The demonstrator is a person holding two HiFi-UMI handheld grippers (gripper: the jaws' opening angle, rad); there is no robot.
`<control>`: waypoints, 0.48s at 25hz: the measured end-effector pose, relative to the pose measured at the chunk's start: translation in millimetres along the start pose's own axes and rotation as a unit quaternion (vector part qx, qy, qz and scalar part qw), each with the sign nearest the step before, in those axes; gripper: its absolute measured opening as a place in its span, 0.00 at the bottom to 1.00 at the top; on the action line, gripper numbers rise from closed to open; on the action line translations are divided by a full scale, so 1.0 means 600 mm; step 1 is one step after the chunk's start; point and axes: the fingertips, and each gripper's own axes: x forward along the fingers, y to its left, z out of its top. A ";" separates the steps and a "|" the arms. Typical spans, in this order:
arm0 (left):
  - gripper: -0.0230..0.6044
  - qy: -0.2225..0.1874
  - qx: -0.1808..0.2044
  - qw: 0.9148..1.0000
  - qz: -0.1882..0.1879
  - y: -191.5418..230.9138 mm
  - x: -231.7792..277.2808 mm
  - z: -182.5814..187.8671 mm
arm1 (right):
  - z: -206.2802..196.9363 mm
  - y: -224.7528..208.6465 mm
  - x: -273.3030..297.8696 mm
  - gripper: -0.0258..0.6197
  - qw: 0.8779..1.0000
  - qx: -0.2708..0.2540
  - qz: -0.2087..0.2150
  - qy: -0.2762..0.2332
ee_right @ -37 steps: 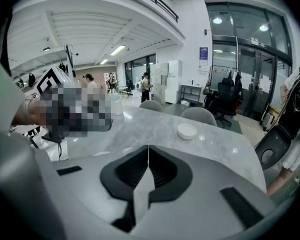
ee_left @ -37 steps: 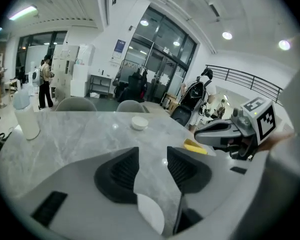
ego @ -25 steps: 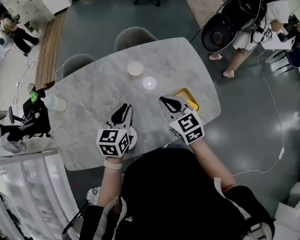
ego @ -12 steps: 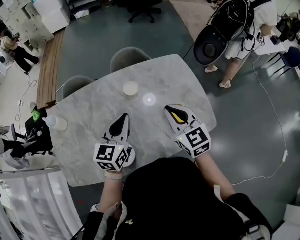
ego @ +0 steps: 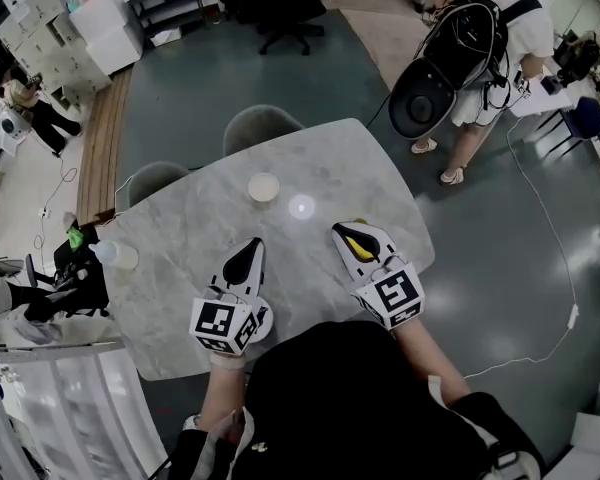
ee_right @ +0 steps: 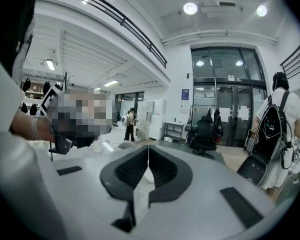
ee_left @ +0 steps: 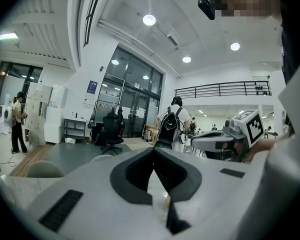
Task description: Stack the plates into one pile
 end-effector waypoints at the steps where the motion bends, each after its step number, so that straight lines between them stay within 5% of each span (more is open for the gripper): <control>1: 0.05 0.002 0.002 1.000 0.000 0.001 0.000 -0.001 | -0.001 0.001 0.001 0.07 1.000 0.000 0.000 0.001; 12: 0.05 0.023 0.002 1.000 0.018 0.010 -0.008 -0.025 | -0.025 0.005 -0.005 0.06 1.000 0.011 -0.013 0.015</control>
